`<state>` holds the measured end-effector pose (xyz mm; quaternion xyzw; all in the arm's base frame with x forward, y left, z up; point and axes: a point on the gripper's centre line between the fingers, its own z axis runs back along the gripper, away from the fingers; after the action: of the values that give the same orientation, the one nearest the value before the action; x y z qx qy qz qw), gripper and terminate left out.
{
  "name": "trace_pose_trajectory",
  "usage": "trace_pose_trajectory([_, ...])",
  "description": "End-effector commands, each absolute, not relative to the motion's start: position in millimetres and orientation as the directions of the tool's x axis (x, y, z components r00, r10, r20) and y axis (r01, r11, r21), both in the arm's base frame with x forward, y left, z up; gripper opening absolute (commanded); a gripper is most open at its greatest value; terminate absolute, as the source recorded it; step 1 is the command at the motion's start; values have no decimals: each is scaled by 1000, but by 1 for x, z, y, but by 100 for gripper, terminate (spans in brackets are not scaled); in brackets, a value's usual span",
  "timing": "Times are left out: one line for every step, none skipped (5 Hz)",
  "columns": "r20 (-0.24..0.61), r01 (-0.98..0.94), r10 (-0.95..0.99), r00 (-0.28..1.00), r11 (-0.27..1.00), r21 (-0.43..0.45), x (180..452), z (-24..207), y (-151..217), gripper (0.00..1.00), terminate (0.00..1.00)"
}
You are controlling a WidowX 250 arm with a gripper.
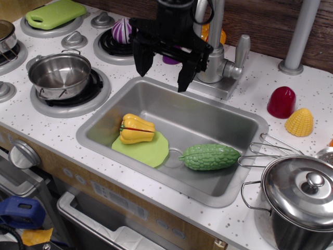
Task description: Turn faucet front to left
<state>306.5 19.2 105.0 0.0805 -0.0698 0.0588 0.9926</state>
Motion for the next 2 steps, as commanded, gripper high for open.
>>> trace_pose_trajectory([285, -165, 120, 951, 976, 140, 333, 120, 21, 100, 0])
trace_pose_trajectory([344, -197, 121, 931, 961, 195, 345, 122, 19, 100, 0])
